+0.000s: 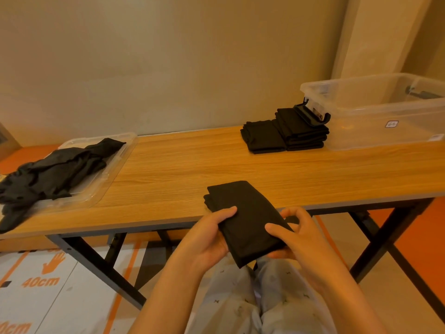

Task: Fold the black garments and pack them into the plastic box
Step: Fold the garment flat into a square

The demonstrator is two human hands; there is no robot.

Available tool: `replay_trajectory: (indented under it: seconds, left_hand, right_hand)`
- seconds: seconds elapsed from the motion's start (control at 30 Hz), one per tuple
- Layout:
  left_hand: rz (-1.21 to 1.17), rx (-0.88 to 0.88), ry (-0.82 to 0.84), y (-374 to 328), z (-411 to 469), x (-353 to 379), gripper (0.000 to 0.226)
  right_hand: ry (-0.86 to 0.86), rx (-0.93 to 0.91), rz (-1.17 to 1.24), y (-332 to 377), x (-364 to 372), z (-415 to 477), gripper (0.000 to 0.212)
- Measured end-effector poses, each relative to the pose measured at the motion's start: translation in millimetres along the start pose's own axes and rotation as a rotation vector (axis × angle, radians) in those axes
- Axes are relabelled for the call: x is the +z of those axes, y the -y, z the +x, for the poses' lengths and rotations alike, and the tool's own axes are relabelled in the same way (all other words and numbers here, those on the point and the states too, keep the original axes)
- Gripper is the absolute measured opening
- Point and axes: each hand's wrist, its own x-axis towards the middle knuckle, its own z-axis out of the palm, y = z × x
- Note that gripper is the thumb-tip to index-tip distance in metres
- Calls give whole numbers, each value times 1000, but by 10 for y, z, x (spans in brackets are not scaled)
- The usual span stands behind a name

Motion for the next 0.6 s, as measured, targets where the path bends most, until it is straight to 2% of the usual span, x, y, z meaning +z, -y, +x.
replay_trajectory:
  seconds: [0.2,0.37,0.6]
  left_hand:
    - [121,84,-47,-458,313,284,16]
    - [145,135,-58,-934,935,569,36]
    - [188,130,-38,-1557,2060,988,30]
  right_hand:
    - [-64,-66,32,303,24,332,27]
    - [-201,-107,-13,614,-17,1000,28]
    - [-398,-190,-159,1101,-70,2118,32]
